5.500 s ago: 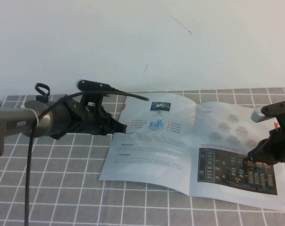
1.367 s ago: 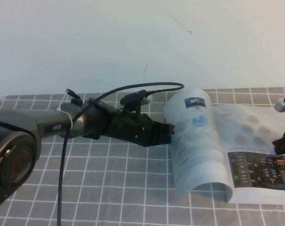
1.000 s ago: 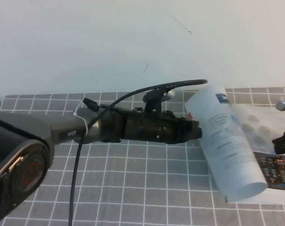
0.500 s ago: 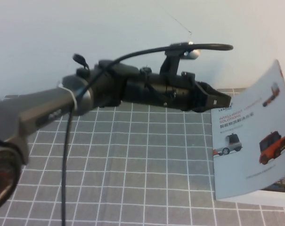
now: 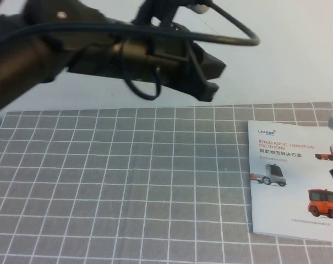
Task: Close book
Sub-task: 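Close the open booklet and leave it lying on the table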
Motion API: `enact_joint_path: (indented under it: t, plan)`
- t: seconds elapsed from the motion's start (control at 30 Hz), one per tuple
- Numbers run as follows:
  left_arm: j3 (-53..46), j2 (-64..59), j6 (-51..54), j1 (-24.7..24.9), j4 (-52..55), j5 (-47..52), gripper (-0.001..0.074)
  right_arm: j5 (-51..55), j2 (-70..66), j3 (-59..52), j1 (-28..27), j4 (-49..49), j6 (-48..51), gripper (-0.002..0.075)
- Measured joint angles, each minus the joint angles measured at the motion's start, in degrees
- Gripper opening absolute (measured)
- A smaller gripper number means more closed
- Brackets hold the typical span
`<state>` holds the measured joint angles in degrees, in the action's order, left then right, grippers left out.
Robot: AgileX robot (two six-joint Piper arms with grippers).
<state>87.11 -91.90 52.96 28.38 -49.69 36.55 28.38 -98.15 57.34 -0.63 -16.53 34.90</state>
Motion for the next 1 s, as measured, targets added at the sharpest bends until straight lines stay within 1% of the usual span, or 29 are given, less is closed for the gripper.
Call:
enact_joint_path:
  t: [0.13, 0.3, 0.37, 0.47, 0.6, 0.8, 0.9, 1.0]
  plan:
    - [-7.5, 9.1, -0.8, 0.0, 4.3, -5.4, -0.0004, -1.6, -5.1, -0.5, 0.0, -0.4, 0.2, -0.0001]
    - [-18.7, 19.2, -1.0, 0.0, 5.3, -14.3, -0.0004, -2.4, -9.0, -0.5, 0.0, -0.5, 0.2, -0.0001]
    - [-22.2, 22.8, -1.0, 0.0, 5.8, -17.3, -0.0004, -2.5, -8.9, -0.5, 0.0, -0.5, 0.5, -0.0001]
    - [-26.4, 27.1, -1.0, 0.0, 6.4, -18.8, -0.0004, -2.1, -6.3, -0.4, 0.0, -0.5, 1.3, -0.0001]
    - [-32.3, 32.5, -1.0, 0.0, 7.3, -22.5, -0.0004, -1.2, 2.9, 1.1, 0.0, -0.5, 2.0, -0.0001]
    - [-44.3, 41.3, -1.0, -0.1, 5.7, -35.5, -0.0004, 1.7, 22.0, 0.2, 0.0, -2.2, 3.3, -0.0001]
    - [-51.0, 44.7, -1.0, -0.1, 3.4, -37.9, -0.0004, 2.4, 31.5, -5.1, 0.5, -6.4, 7.8, -0.0002]
    - [-56.5, 46.1, -1.0, -0.1, 2.5, -38.4, -0.0004, 2.6, 40.3, -12.0, 1.0, -9.7, 10.1, -0.0001]
